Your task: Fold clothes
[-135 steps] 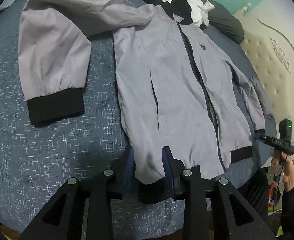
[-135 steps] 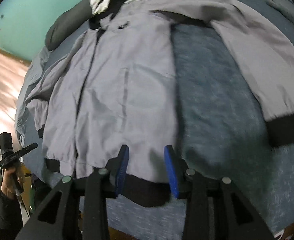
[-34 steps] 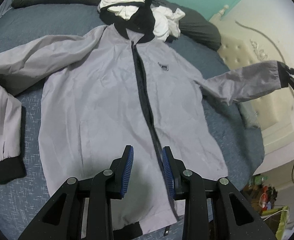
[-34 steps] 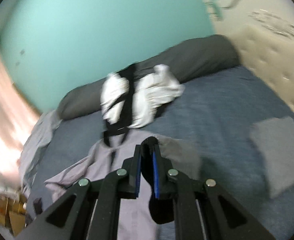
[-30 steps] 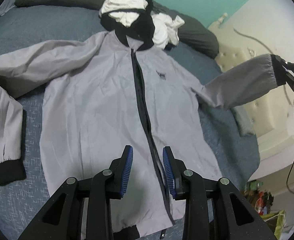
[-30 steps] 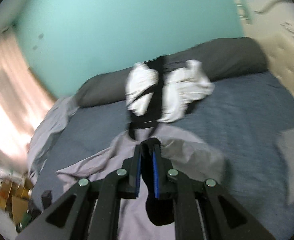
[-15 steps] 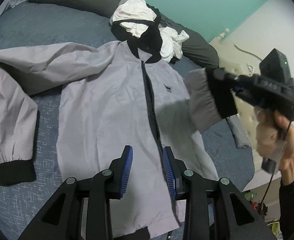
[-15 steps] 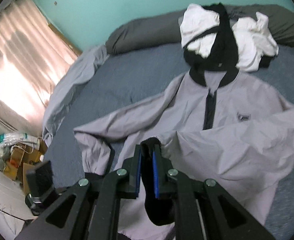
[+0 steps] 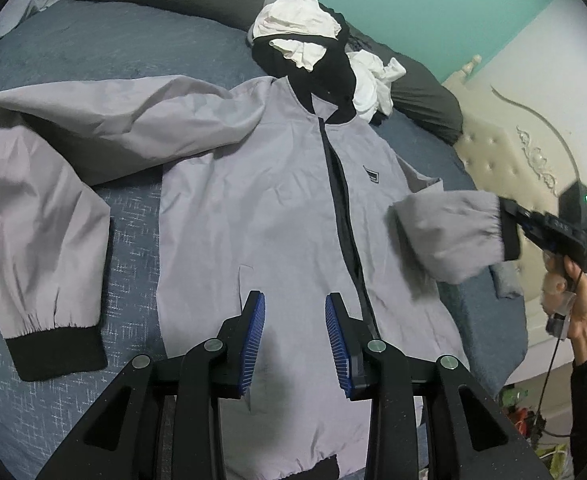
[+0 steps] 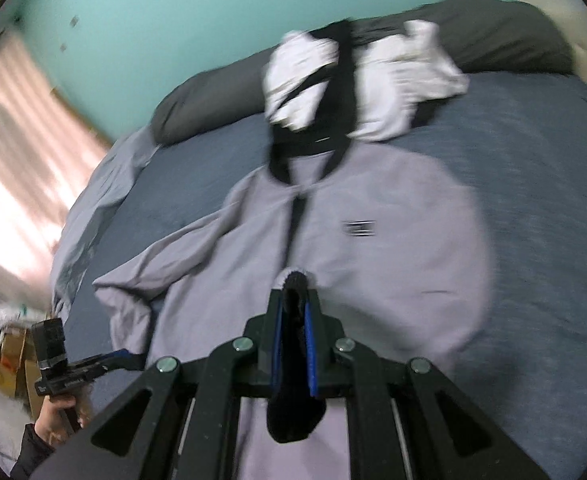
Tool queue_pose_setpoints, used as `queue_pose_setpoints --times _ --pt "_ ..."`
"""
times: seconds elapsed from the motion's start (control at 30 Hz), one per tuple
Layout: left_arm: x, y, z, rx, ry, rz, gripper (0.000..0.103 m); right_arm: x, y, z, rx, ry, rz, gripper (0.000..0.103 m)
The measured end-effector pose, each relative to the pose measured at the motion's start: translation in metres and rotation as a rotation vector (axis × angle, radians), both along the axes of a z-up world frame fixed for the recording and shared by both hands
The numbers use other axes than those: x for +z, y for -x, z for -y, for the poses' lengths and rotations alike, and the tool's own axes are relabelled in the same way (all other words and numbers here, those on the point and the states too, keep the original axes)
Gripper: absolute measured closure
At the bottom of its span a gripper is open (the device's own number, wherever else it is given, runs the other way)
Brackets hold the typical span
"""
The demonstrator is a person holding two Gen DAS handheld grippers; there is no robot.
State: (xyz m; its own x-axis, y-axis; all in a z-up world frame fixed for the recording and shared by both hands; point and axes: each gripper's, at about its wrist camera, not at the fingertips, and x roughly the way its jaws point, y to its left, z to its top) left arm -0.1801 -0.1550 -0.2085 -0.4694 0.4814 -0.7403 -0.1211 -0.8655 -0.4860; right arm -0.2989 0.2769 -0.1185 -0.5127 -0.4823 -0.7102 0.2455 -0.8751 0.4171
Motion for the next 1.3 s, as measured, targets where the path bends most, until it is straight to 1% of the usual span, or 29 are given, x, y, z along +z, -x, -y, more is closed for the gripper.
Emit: queue_pose_setpoints --times 0.23,0.43,0.53,0.7,0.83,0.93,1.13,1.2,1.27,1.3 --pt "0.003 0.005 -0.022 -0.033 0.044 0.009 0.069 0.004 -0.031 -0.157 -0.250 -0.021 -0.017 0.094" --pt "0.004 0.006 -0.042 -0.068 0.088 0.019 0.069 -0.004 -0.063 -0.260 -0.424 -0.035 -0.022 0.094" --pt "0.004 0.009 -0.049 -0.078 0.114 0.029 0.069 -0.009 -0.073 -0.303 -0.499 -0.036 -0.021 0.094" --pt "0.005 0.014 -0.064 -0.091 0.143 0.040 0.069 -0.016 -0.076 -0.353 -0.595 -0.060 -0.015 0.094" --pt "0.005 0.018 -0.077 -0.107 0.158 0.046 0.069 -0.029 -0.073 -0.384 -0.661 -0.079 0.009 0.094" --pt "0.003 0.021 -0.086 -0.121 0.170 0.052 0.069 -0.041 -0.070 -0.400 -0.699 -0.090 0.030 0.094" --pt "-0.003 0.026 -0.096 -0.134 0.189 0.067 0.069 -0.049 -0.060 -0.420 -0.745 -0.114 0.031 0.094" --pt "-0.006 0.027 -0.097 -0.136 0.194 0.070 0.069 -0.057 -0.053 -0.422 -0.753 -0.130 0.057 0.094" --pt "-0.008 0.028 -0.098 -0.137 0.196 0.074 0.069 -0.074 -0.047 -0.424 -0.754 -0.141 0.121 0.094" --pt "-0.009 0.028 -0.099 -0.138 0.196 0.076 0.069 -0.081 -0.046 -0.424 -0.755 -0.145 0.145 0.091"
